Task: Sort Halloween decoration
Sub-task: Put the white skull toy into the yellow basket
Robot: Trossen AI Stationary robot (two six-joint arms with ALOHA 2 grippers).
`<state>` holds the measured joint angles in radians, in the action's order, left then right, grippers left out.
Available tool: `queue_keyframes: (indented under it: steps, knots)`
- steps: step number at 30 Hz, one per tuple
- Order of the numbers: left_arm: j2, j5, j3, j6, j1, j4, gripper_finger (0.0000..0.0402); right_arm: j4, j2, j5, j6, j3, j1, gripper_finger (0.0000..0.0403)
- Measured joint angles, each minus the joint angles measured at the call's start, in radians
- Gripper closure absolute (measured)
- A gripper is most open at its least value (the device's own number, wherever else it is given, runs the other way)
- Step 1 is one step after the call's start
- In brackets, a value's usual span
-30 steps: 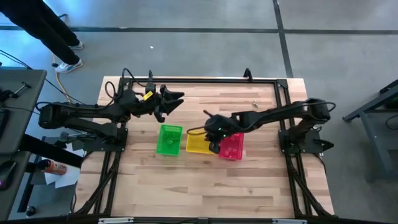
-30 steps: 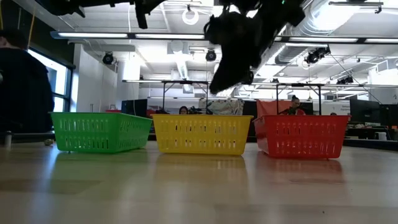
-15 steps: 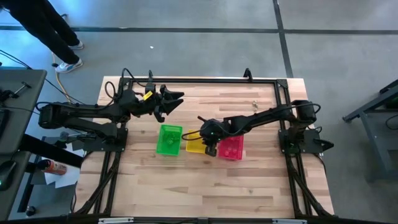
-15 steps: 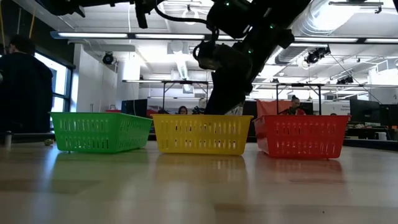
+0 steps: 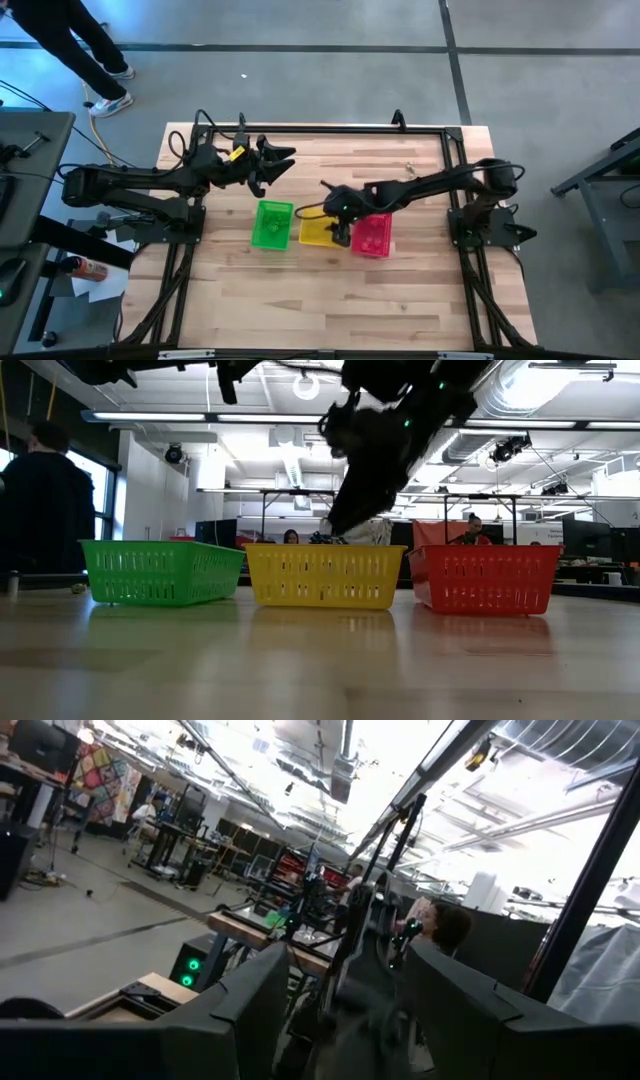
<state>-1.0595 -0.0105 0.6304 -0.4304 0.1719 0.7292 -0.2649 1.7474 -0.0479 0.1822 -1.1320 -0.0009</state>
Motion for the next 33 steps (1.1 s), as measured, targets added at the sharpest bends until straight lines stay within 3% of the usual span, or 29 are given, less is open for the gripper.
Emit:
queue_keyframes:
  steps: [7,14,19,28,30,33]
  knots:
    - [0.008,0.0,-0.001,0.04,0.0,-0.01,0.0209,-0.152,-0.264,0.023,-0.03,0.0,-0.051,0.0196]
    - [0.008,-0.007,-0.001,0.047,-0.002,-0.141,0.0209,-0.013,-0.51,0.157,0.014,0.0,-0.043,0.0196]
    - [0.008,-0.008,-0.001,0.075,-0.002,-0.231,0.0209,0.193,-0.549,0.156,-0.061,0.0,-0.004,0.0196]
    - [0.013,-0.022,0.0,0.058,-0.002,-0.262,0.0209,0.21,-0.541,0.158,-0.063,0.002,-0.007,0.0196]
    - [0.014,-0.006,0.028,0.019,-0.002,-0.384,0.0209,0.208,-0.541,0.168,-0.05,0.002,-0.013,0.0197]
    - [0.013,0.045,0.129,-0.017,-0.001,-0.75,0.0209,0.183,-0.541,0.178,-0.026,0.002,-0.02,0.0196]
